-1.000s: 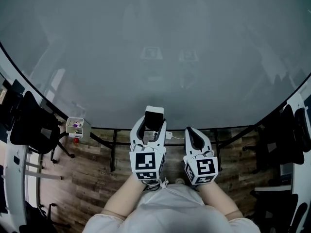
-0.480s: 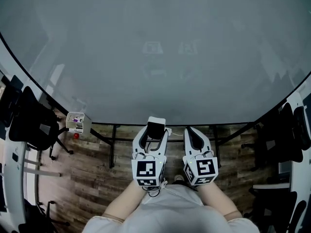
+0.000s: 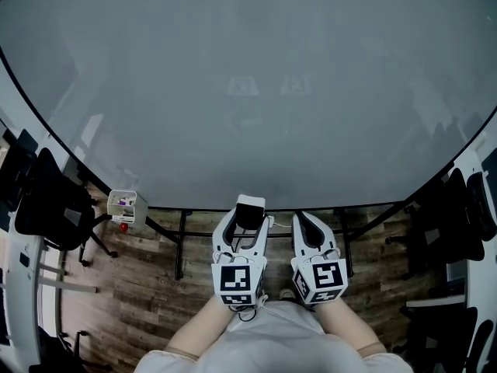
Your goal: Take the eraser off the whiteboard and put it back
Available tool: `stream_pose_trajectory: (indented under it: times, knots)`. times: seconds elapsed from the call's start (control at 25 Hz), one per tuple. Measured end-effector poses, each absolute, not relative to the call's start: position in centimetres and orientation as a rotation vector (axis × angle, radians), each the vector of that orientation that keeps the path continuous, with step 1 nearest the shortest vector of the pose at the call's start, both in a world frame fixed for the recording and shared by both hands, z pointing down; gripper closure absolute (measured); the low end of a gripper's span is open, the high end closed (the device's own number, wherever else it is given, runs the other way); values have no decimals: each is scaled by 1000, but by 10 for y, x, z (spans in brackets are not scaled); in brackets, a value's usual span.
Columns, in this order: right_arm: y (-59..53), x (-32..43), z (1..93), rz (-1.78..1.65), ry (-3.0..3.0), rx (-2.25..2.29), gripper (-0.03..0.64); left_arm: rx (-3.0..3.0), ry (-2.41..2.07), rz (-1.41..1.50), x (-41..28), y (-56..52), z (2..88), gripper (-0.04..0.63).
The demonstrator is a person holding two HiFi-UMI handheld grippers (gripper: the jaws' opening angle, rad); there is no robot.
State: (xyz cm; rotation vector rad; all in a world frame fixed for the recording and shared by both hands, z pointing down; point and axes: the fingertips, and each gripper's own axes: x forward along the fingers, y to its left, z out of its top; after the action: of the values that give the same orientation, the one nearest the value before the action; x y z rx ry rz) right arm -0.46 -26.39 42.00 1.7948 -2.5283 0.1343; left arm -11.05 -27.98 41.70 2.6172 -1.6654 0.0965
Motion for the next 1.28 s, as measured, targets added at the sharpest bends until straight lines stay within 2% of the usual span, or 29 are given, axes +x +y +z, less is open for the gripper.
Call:
stream_pose_trajectory:
  times: [1.28]
  knots:
    - [-320,7,406,71,-2543,1773,589,2579,-1763,74,-110,-372,369,341]
